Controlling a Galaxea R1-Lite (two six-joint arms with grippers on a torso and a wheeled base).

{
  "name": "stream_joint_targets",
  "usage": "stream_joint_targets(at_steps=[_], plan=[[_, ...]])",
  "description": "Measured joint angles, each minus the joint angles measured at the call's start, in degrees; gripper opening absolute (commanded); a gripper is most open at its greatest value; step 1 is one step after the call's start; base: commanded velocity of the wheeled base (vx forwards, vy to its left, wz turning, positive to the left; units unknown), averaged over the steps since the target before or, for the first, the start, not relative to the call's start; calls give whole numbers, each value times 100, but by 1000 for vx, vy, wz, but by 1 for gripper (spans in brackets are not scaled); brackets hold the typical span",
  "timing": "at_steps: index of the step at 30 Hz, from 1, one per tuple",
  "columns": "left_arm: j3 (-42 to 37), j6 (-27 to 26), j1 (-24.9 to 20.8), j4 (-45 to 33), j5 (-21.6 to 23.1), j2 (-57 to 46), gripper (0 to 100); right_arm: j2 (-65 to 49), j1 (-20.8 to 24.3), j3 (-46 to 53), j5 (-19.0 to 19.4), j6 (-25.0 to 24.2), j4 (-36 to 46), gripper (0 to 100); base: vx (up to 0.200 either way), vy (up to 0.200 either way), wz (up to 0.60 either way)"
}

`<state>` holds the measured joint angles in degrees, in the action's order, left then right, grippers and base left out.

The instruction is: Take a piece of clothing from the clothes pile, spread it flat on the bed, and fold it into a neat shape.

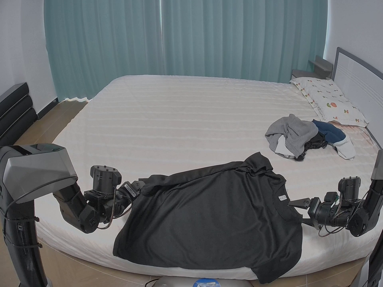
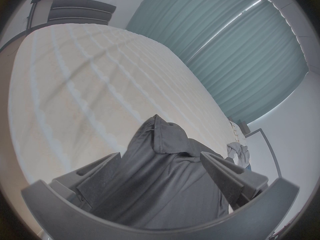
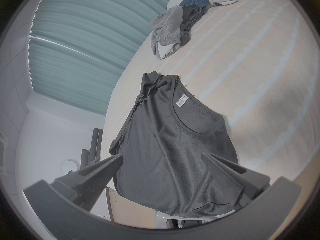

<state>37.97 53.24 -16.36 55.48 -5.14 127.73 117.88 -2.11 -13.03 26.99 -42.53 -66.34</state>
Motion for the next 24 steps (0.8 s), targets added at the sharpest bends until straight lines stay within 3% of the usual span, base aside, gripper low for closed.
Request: stream_joint_targets(at_steps=[12, 18, 19, 24], plan=[[1812, -33, -108, -1076, -44, 807, 100, 12, -10, 11, -1, 13, -2, 100, 0, 0, 0], [2336, -167, -119, -1382, -57, 1187, 100, 52, -21, 2, -12, 24, -9, 100, 0, 0, 0], [2377, -173, -122, -1410, -57, 1220, 0, 56, -21, 0, -12, 24, -6, 100, 0, 0, 0], [2658, -182, -117, -1534, -95, 1373, 0, 72, -28, -11, -11, 20, -9, 100, 0, 0, 0]])
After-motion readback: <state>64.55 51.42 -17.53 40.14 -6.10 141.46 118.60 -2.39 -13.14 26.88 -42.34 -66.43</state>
